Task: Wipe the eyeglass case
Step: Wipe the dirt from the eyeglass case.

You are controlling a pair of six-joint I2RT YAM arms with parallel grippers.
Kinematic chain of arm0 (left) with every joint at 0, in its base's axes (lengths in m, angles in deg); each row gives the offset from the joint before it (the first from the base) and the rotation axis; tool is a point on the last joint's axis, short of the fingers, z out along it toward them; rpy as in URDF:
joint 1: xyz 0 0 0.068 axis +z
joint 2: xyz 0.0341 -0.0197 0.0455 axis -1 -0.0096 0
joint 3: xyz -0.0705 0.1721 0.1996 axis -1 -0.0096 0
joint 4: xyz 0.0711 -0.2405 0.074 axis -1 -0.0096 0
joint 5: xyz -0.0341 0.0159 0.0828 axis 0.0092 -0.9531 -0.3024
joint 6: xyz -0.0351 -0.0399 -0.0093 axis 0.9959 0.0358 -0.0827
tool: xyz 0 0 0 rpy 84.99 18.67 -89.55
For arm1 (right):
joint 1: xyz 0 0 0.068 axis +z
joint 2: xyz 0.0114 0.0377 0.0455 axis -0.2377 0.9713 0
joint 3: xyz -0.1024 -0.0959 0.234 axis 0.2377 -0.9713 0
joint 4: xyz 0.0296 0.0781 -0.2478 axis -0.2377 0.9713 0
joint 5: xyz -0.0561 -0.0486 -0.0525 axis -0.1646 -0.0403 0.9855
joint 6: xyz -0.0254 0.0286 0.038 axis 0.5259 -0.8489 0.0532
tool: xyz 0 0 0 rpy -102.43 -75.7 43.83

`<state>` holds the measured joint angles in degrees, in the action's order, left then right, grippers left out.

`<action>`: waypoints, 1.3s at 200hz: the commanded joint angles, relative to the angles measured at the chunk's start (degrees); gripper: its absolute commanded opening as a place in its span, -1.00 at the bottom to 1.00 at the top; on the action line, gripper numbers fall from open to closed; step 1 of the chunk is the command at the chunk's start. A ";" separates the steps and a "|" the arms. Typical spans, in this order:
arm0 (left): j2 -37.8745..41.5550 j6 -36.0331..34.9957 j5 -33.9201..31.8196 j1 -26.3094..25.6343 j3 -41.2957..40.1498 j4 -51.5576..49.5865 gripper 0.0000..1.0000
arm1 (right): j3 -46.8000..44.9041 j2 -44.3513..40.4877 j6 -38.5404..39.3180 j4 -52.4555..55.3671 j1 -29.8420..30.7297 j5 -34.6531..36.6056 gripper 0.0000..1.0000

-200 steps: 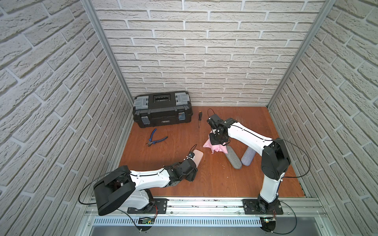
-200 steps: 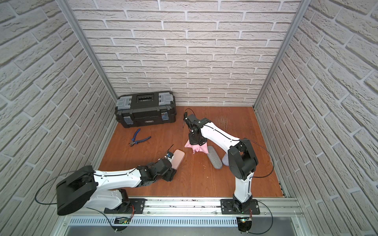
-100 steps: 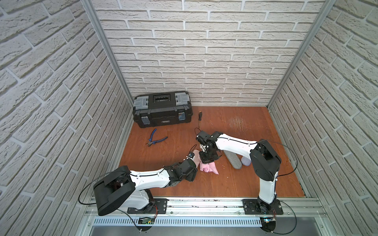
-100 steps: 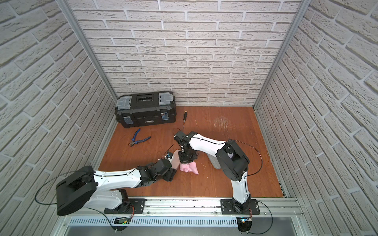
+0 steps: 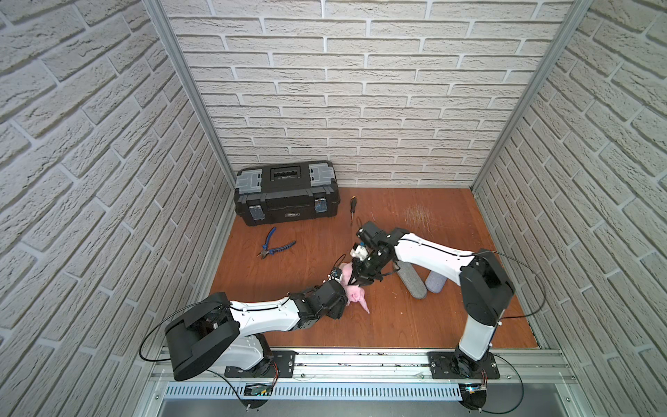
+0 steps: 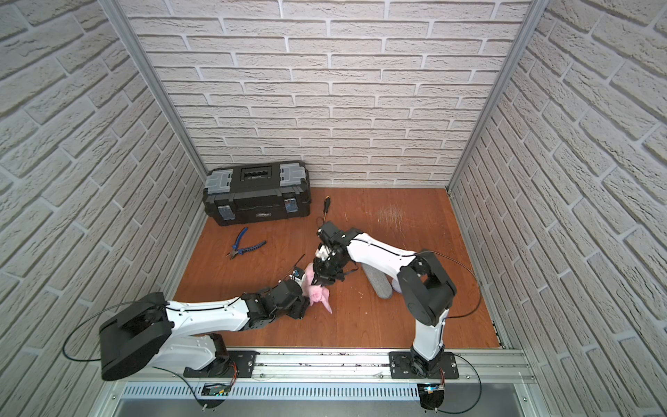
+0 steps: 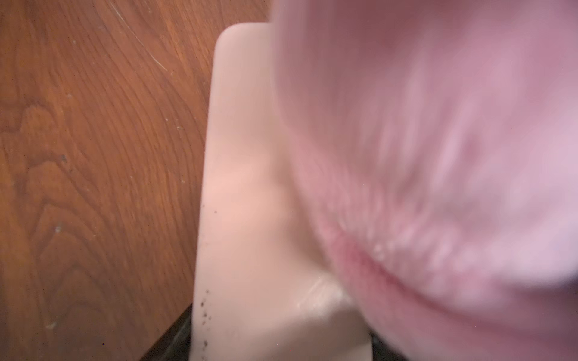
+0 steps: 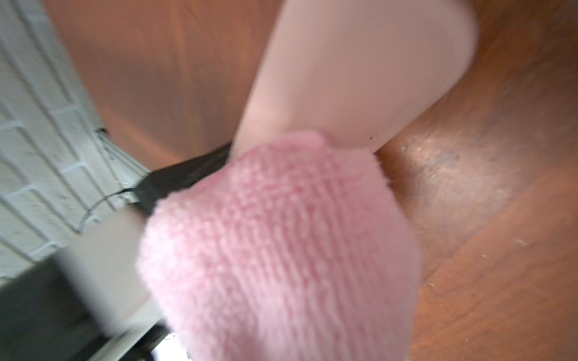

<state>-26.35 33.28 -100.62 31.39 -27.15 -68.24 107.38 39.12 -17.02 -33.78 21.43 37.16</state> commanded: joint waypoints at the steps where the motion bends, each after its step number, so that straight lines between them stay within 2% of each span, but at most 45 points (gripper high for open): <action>1: -0.78 -0.50 0.55 0.14 -0.49 3.78 -0.50 | -0.77 -5.03 2.61 -1.40 -6.43 -0.29 -0.95; 10: -0.95 -0.68 0.60 0.15 -0.40 3.75 -0.50 | -0.83 -4.80 3.81 0.21 -7.66 2.34 -0.95; 22: -1.07 -0.68 0.61 0.14 -0.40 3.77 -0.50 | -0.07 -4.10 5.78 4.01 -7.86 10.74 -0.95; 38: -1.06 -0.63 0.70 0.12 -0.49 3.79 -0.50 | 1.32 -2.58 7.34 7.44 -5.84 22.17 -0.95; 48: -1.03 -0.67 0.65 0.06 -0.45 3.88 -0.50 | 2.25 -1.01 7.58 7.98 -3.43 25.76 -0.95; 62: -1.36 -0.81 0.76 0.10 -0.24 3.86 -0.50 | 3.82 1.89 7.00 7.15 0.13 24.93 -0.95; 74: -1.64 -0.95 1.04 0.06 0.03 3.67 -0.50 | 4.08 4.28 5.25 4.50 2.22 21.17 -0.95; 89: -1.81 -0.95 1.09 0.06 0.37 3.44 -0.50 | 3.29 7.03 3.54 -0.15 2.88 14.45 -0.95; 100: -1.72 -0.90 1.09 0.01 0.39 3.44 -0.50 | 4.45 9.18 4.92 1.72 1.75 15.82 -0.95; 113: -1.27 -0.86 1.11 -0.11 0.05 3.59 -0.50 | 5.73 10.16 7.06 5.03 -1.27 22.43 -0.95; 124: -0.90 -1.00 1.39 -0.07 -0.36 4.08 -0.50 | 8.28 9.46 8.93 9.08 -3.27 31.36 -0.95; 137: -0.39 -1.62 2.31 -0.21 -0.83 4.86 -0.49 | 12.94 7.07 11.53 13.32 -2.60 41.73 -0.95; 144: -0.13 -1.90 2.54 -0.16 -1.05 5.17 -0.48 | 14.84 5.87 12.66 14.48 -1.68 44.06 -0.95; 157: 0.50 -2.16 2.68 -0.21 -1.64 5.91 -0.47 | 17.82 5.41 13.98 16.35 -0.42 40.33 -0.95; 174: 1.21 -2.44 2.34 -0.20 -2.24 6.67 -0.47 | 17.78 6.13 12.02 15.46 0.29 28.52 -0.95; 196: 1.41 -2.27 2.06 -0.23 -2.25 6.61 -0.47 | 11.55 7.17 4.54 3.42 1.75 10.20 -0.95; 213: 1.53 -1.88 1.82 -0.30 -2.09 5.88 -0.47 | 8.14 10.07 0.07 -3.69 2.61 2.39 -0.95; 223: 1.78 -1.74 1.80 -0.25 -2.07 5.56 -0.47 | 8.04 11.38 1.61 -3.03 2.04 3.71 -0.95; 241: 2.48 -1.31 1.84 -0.23 -2.42 5.21 -0.47 | 8.38 14.35 6.60 2.39 -2.11 12.97 -0.95; 260: 3.27 -0.50 2.59 -0.06 -2.51 4.53 -0.48 | 10.91 13.51 12.33 9.22 -6.19 32.38 -0.95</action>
<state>-25.45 31.46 -99.09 31.28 -29.01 -64.85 116.49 54.05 -10.70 -31.07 21.36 46.93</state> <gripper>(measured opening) 0.732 0.122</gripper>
